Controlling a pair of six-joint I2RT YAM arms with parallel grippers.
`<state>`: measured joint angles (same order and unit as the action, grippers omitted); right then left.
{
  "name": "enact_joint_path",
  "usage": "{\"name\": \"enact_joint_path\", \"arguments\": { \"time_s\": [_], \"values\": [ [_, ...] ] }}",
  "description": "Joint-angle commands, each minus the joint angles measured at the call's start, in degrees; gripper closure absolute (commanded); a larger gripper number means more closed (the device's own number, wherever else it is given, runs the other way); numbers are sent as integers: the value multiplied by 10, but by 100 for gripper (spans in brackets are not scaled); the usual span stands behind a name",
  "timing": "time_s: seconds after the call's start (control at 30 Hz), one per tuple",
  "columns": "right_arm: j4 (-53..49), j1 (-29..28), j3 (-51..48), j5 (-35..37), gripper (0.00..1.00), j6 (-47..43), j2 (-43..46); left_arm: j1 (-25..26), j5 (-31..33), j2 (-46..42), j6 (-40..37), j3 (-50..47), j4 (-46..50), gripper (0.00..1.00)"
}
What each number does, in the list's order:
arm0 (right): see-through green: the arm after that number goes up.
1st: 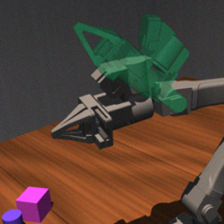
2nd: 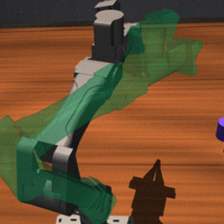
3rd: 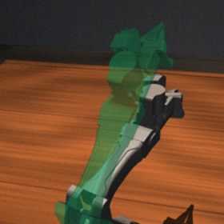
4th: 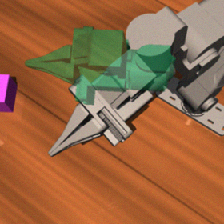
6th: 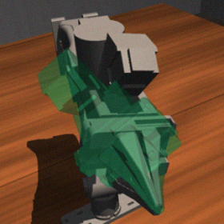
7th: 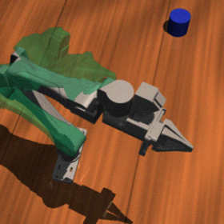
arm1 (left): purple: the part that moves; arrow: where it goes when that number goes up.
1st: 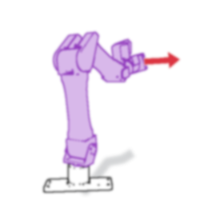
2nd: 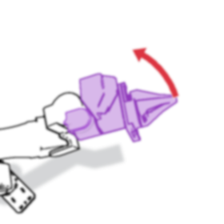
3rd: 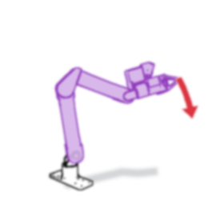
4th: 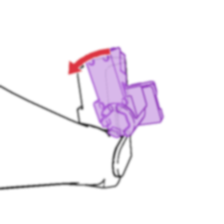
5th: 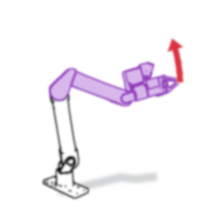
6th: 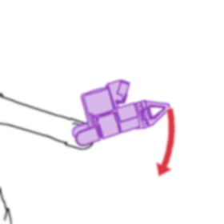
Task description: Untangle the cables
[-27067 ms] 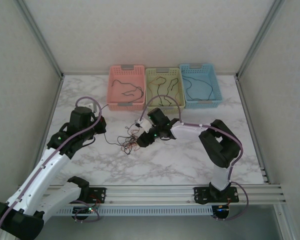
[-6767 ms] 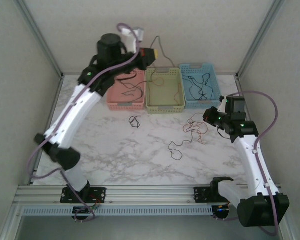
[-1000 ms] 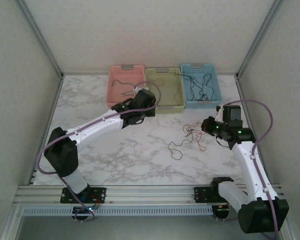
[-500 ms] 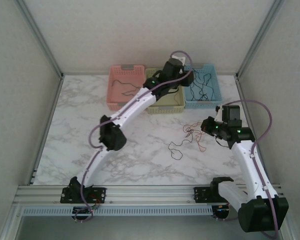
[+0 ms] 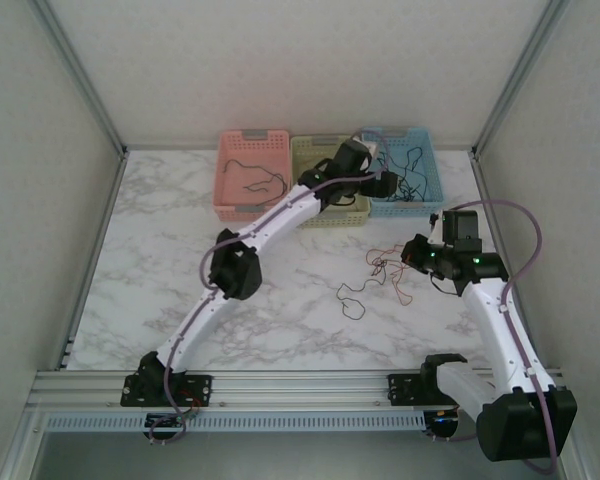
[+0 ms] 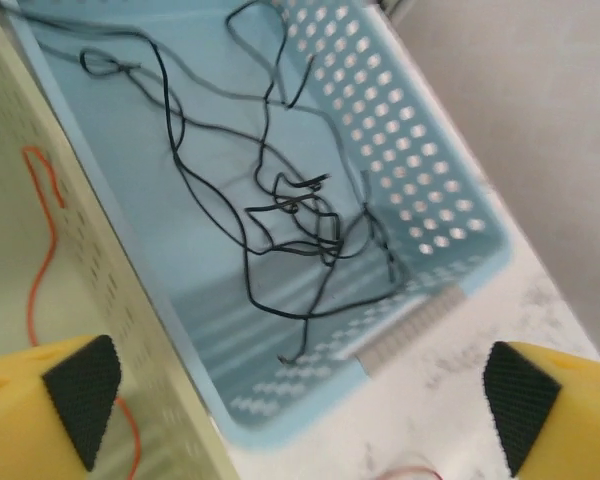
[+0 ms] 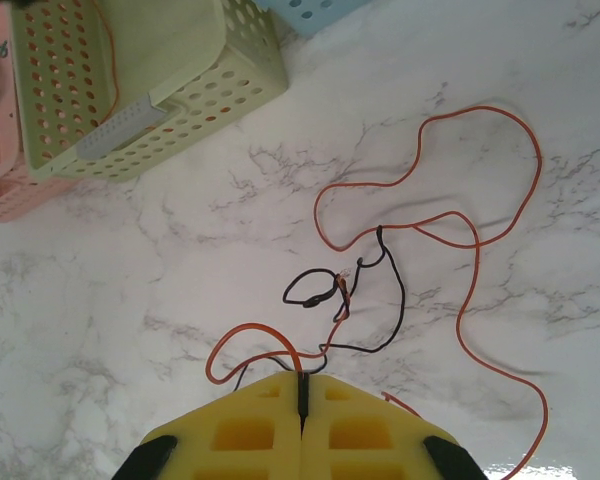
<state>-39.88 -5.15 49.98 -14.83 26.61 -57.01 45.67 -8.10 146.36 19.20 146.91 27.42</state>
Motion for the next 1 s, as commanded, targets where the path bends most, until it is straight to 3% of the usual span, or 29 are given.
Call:
{"name": "enact_joint_path", "arguments": {
  "time_s": [0.0,0.07,0.17,0.3,0.53,0.67,0.8,0.97],
  "values": [
    [-4,-3,26,-7,100,1,-4,-2,-31,-242,-59,-210,-74,11],
    [-5,-3,37,-8,100,0,-8,-9,-75,-366,-64,-395,-159,13],
    [0,-3,47,-18,100,7,-11,-9,-124,-488,-100,-576,-180,15],
    [4,-3,65,-31,100,13,-19,2,-178,-543,-96,-776,-272,14],
    [-4,-3,74,-22,100,11,-24,90,-126,-448,-116,-794,-225,7],
    [-9,-4,71,-15,100,9,-16,96,-81,-401,-102,-778,-213,9],
    [-13,-3,65,-11,100,7,-10,106,-43,-368,-103,-754,-165,14],
    [-16,-3,65,-6,100,4,-7,123,-22,-326,-98,-721,-135,31]
  ]
}}
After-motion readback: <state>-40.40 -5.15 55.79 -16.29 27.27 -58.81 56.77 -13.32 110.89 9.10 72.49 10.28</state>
